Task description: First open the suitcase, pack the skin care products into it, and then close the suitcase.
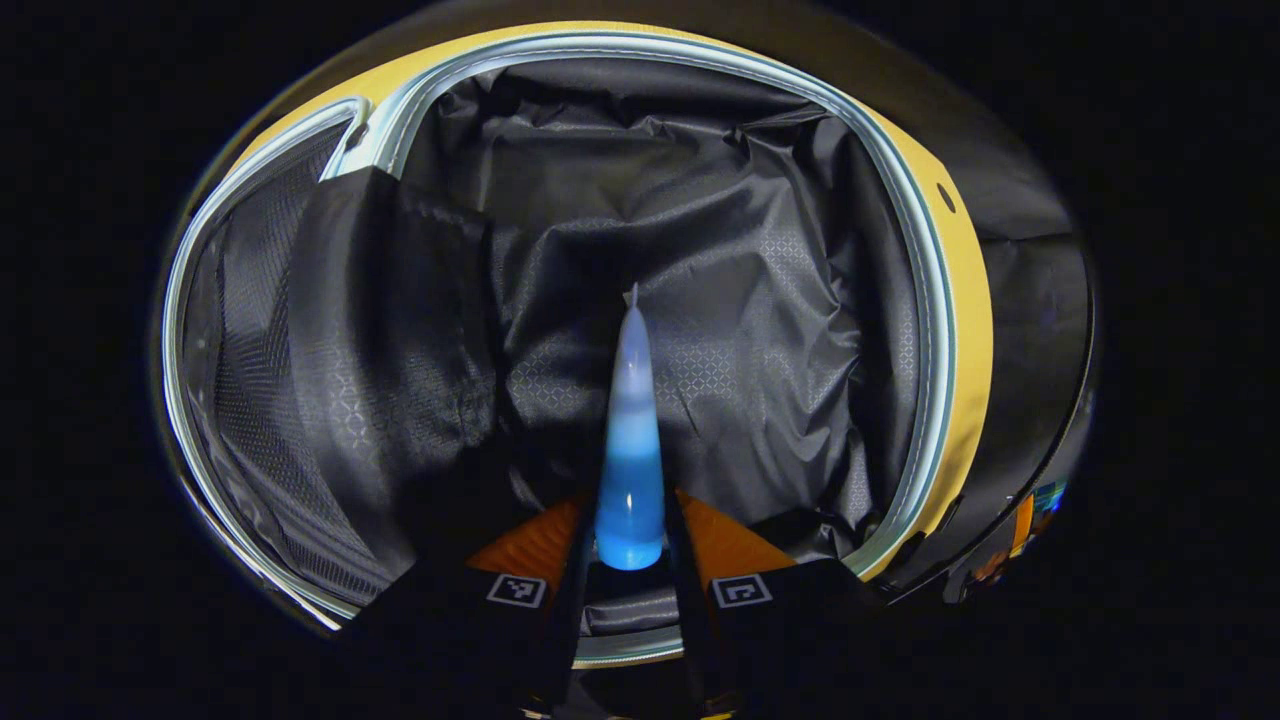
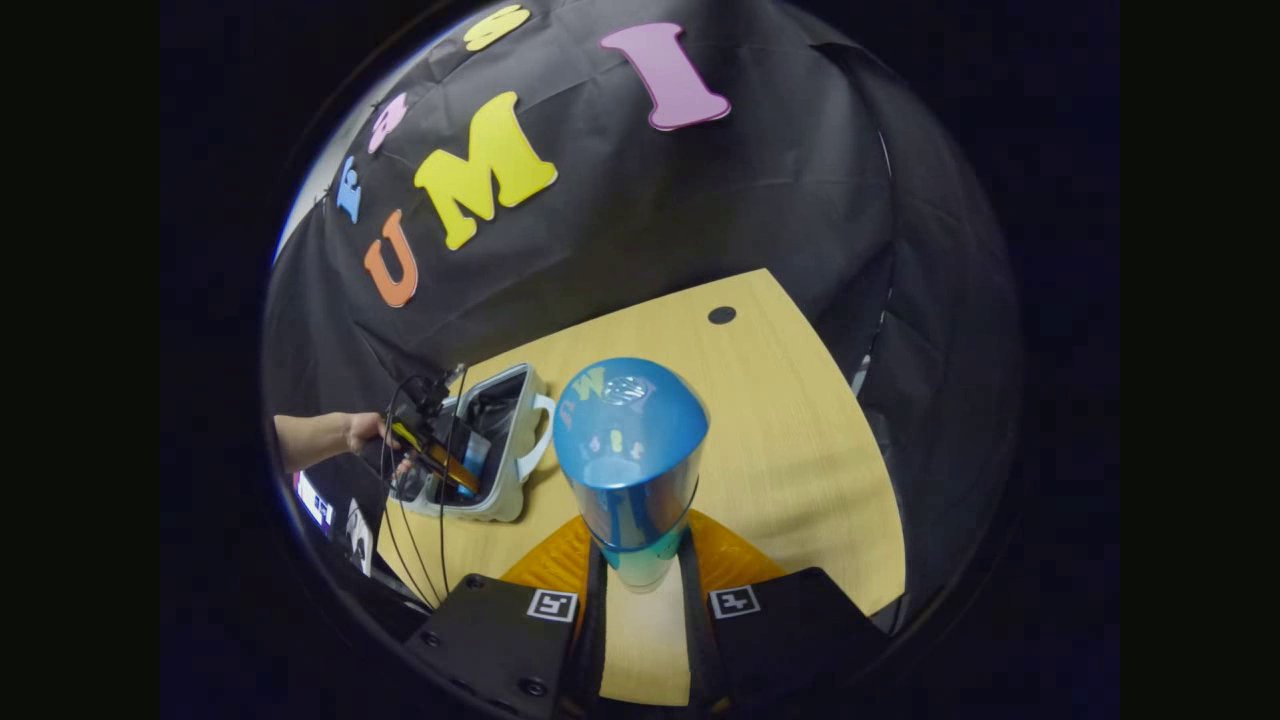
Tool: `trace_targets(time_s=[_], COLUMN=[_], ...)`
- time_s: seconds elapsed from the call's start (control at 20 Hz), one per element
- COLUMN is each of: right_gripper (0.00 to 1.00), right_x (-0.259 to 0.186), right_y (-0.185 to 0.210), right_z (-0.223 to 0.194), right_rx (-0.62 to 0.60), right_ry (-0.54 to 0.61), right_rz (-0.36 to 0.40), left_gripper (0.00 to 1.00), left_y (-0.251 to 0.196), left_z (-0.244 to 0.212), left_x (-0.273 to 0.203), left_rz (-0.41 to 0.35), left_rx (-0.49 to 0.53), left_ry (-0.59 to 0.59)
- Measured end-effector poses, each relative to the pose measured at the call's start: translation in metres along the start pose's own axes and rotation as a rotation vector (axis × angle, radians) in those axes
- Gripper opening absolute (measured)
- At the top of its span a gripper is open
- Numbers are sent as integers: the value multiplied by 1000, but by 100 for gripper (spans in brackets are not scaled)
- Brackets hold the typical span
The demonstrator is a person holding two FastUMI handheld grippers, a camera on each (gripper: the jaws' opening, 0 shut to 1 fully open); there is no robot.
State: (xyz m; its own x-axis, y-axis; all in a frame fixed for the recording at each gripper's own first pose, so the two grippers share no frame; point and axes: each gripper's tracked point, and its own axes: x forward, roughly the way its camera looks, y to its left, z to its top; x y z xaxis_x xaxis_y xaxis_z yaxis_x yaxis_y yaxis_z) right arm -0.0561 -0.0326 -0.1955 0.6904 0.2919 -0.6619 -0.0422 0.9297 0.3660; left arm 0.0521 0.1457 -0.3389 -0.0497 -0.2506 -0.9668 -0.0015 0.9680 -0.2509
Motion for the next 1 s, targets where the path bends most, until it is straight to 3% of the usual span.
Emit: trace_targets(time_s=[0.15,0.35,0.4,0.5,0.75,0.8,0.85,1.0], right_gripper=[29,31,31,31,31,29,29,31], right_x=[2,11,15,28,71,86,101,148], right_y=[18,60,73,106,208,226,243,272], right_z=[7,13,15,21,24,22,18,-3], right_rx=[-44,-128,-152,-193,-305,-316,-325,-352], right_ry=[1,18,22,36,124,150,180,305], right_rz=[29,106,128,179,332,353,366,358], left_gripper=[55,86,82,84,85,99,89,99], left_y=[-9,-10,-10,-11,-22,-28,-28,-7], left_z=[-1,-7,-8,-13,-45,-57,-67,-106], left_x=[-6,-32,-41,-61,-124,-140,-152,-168], left_rz=[-34,-47,-54,-85,-135,-133,-120,-5], left_rx=[-18,-18,-23,-26,-16,-21,-26,-14], left_ry=[-28,-109,-142,-225,-551,-615,-674,-829])
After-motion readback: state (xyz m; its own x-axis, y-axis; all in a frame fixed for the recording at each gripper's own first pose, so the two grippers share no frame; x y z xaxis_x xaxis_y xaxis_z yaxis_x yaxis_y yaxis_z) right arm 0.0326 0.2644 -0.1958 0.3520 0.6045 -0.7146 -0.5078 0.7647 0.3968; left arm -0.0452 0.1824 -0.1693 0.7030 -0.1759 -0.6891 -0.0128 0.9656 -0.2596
